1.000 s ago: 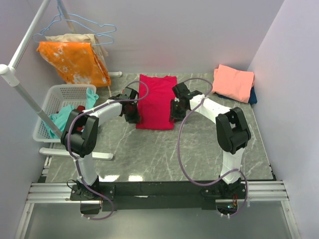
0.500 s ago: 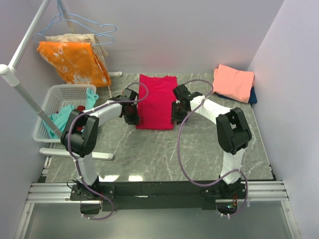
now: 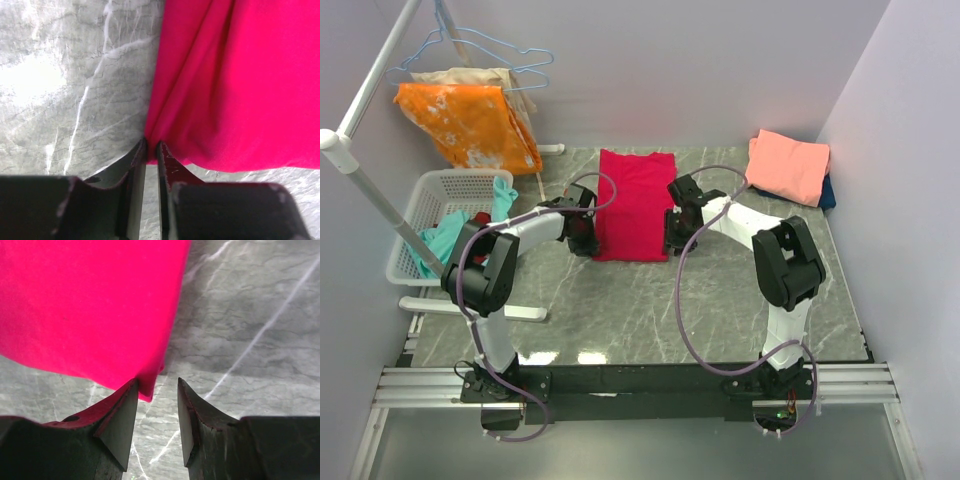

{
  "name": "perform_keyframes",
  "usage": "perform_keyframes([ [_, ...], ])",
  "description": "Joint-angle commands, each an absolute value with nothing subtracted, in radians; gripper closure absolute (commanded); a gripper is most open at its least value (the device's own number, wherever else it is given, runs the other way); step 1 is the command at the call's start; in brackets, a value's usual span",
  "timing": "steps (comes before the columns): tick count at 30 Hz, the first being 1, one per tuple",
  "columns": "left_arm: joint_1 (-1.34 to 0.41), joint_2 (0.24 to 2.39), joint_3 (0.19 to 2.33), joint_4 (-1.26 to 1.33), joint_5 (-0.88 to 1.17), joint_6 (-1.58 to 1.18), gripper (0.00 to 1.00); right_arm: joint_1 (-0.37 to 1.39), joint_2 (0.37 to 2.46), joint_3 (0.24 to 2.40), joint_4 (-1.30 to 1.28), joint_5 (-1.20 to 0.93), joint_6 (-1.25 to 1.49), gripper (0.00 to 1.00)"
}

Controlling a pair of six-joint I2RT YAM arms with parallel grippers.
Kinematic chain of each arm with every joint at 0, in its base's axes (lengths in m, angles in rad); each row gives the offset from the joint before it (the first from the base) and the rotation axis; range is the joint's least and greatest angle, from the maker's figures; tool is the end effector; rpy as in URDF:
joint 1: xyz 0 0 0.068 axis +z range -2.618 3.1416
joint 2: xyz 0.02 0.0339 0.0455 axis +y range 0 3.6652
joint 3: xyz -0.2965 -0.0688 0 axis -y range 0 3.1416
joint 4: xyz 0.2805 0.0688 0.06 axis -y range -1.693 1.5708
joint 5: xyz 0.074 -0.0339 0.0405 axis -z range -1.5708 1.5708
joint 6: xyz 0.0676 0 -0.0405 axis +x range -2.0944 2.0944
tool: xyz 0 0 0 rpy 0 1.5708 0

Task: Fold and stack the t-shirts
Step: Fold the tshirt

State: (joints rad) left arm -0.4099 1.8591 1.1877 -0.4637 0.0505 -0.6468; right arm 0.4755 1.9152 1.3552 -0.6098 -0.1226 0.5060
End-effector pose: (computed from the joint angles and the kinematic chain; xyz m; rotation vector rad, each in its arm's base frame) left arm 0.3847 -0.1709 0.1420 -0.3116 2.7494 -0.3691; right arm 0.3916 0.2109 0.1645 0.0078 2.8150 0.4220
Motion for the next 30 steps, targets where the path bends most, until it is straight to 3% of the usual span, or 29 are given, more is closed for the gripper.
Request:
perform_keyframes([
  [1, -0.411, 1.812, 1.16, -0.434, 0.083, -0.64, 0.83, 0.474, 1.885, 1.339, -0.546, -0.19, 0.486, 0.56],
  [8, -0.411, 1.779, 1.132, -0.396, 0.121, -0.644, 0.85, 0.474, 1.893, 1.309, -0.493, -0.241, 0.471, 0.57],
  [15, -0.408, 1.776, 1.118, -0.371, 0.152, -0.646, 0.73, 0.469, 1.896, 1.278, -0.468, -0.239, 0.472, 0.58],
  [17, -0.408, 1.77, 1.112, -0.364, 0.159, -0.647, 0.73, 0.468, 1.899, 1.273, -0.466, -0.238, 0.474, 0.58],
  [20, -0.408, 1.767, 1.111, -0.37, 0.155, -0.644, 0.85, 0.469, 1.907, 1.266, -0.465, -0.238, 0.476, 0.6],
  [22, -0.408, 1.76, 1.114, -0.386, 0.135, -0.644, 0.99, 0.466, 1.91, 1.261, -0.465, -0.23, 0.479, 0.64],
  [23, -0.408, 1.753, 1.114, -0.393, 0.123, -0.646, 0.99, 0.466, 1.913, 1.261, -0.466, -0.227, 0.48, 0.68],
  [24, -0.408, 1.746, 1.109, -0.399, 0.094, -0.647, 0.99, 0.466, 1.919, 1.265, -0.472, -0.224, 0.482, 0.81],
  [26, -0.408, 1.717, 1.109, -0.426, 0.06, -0.658, 0.99, 0.466, 1.937, 1.282, -0.495, -0.209, 0.488, 0.96],
  [30, -0.408, 1.672, 1.112, -0.466, 0.003, -0.672, 0.99, 0.465, 1.942, 1.287, -0.512, -0.183, 0.495, 1.0],
])
